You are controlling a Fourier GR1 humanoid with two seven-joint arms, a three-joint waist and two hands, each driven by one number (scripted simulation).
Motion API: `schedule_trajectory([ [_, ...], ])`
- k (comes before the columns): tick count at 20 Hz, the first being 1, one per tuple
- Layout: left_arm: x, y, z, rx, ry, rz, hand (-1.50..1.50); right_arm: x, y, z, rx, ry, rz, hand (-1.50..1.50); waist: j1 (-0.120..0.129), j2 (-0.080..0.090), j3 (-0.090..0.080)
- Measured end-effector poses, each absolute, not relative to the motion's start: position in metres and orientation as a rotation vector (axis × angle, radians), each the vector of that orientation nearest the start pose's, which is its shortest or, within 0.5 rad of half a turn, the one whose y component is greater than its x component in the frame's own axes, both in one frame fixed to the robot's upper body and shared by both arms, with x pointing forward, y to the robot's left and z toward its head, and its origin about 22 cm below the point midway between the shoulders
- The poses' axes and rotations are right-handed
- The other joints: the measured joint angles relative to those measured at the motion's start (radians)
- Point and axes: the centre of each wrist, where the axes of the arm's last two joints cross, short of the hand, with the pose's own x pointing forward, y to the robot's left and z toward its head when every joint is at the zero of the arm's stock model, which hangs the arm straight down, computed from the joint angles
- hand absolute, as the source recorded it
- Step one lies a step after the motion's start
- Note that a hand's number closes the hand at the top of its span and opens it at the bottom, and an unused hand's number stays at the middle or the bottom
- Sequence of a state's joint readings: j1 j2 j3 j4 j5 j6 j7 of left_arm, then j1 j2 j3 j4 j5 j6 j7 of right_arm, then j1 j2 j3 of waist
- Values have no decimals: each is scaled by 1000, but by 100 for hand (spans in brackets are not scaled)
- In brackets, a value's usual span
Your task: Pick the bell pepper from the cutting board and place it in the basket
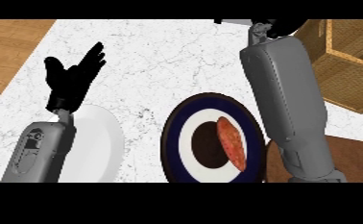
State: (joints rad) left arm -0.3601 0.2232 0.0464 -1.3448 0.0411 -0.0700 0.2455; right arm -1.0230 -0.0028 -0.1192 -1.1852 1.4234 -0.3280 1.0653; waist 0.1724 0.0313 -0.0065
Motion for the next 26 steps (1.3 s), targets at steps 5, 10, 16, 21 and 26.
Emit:
schedule_trajectory([
  [5,325,271,55,97,-1427,-199,0,419,-86,255,-1481,-1311,-71,150,-26,-1,1],
  [10,320,281,53,118,-1426,-175,0,433,-81,277,-1559,-1282,-101,150,-54,-4,2],
  [16,318,285,51,131,-1425,-151,0,450,-99,293,-1670,-1188,-131,150,-78,-4,3],
  [21,313,291,49,148,-1414,-135,0,461,-122,290,-1735,-1106,-151,150,-99,-9,4],
  [26,309,295,45,163,-1410,-121,0,468,-145,275,-1749,-1045,-165,150,-116,-12,5],
])
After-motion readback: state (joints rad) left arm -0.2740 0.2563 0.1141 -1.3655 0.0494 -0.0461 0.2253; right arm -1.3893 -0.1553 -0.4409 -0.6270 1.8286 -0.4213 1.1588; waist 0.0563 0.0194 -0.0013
